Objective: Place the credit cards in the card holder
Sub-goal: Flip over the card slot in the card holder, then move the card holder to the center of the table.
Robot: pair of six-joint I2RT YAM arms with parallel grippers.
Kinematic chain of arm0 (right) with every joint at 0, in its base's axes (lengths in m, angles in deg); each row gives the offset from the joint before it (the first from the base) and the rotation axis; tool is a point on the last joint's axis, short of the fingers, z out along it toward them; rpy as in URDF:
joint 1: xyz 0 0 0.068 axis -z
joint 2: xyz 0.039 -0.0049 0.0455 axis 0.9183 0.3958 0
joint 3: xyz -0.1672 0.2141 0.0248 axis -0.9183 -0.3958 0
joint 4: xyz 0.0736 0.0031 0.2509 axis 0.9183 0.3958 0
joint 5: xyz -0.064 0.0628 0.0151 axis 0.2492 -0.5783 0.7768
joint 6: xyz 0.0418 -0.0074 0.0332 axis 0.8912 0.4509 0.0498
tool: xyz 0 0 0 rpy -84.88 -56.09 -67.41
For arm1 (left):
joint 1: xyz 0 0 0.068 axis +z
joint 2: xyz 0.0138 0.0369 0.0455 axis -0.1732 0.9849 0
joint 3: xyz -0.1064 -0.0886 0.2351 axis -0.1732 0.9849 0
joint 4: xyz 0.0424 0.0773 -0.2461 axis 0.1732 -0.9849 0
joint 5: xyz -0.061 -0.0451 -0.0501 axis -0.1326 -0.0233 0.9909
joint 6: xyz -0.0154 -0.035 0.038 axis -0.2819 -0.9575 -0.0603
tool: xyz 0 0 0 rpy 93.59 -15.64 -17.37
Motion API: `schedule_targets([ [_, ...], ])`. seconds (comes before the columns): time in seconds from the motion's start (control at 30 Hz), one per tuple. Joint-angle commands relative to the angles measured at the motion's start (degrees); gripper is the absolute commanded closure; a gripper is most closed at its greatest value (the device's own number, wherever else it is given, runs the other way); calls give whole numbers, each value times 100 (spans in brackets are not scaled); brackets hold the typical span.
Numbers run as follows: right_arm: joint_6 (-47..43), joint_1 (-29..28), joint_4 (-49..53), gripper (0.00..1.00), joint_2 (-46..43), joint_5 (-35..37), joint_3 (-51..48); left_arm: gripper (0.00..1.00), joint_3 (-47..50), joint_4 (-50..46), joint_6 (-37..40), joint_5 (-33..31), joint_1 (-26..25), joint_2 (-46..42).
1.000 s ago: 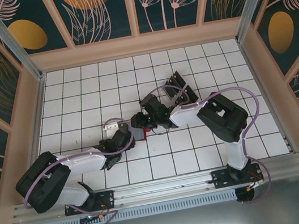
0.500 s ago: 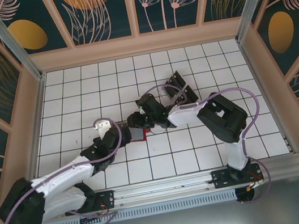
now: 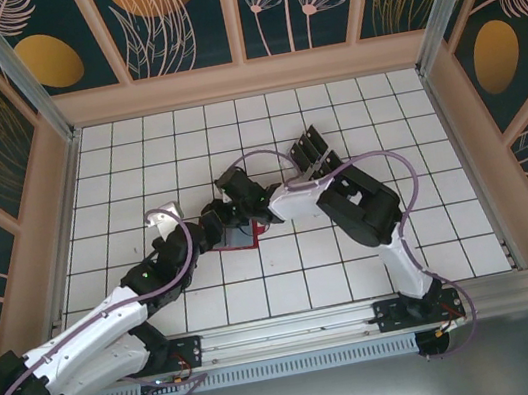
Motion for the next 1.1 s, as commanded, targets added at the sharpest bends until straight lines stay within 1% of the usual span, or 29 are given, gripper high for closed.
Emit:
schedule_targets([
  [0.0, -61, -27, 280, 59, 154, -85, 310, 1, -37, -158, -86, -123, 42, -40],
  [0.2, -200, -41, 236, 58, -175, -82, 218, 2, -35, -150, -45, -54, 44, 103],
  [0.4, -285, -88, 82, 57, -918, 163, -470, 2, -136, -80, 15, 31, 73, 319],
  [0.5, -280, -111, -17, 57, -1128, 209, -867, 2, -259, -44, 91, 105, 129, 493],
  [0.6, -229, -117, -125, 57, -1158, 201, -1188, 2, -392, -19, 169, 141, 180, 665],
  [0.73, -252, -123, -157, 57, -1064, 180, -1343, 1, -510, 26, 258, 214, 267, 844],
  [0.9, -578, -117, 326, 57, -1005, 479, -1371, 2, -636, -8, 366, 291, 306, 1023],
  [1.07, -803, -82, 669, 57, -1220, 784, -1664, 2, -640, -53, 384, 334, 305, 1037],
])
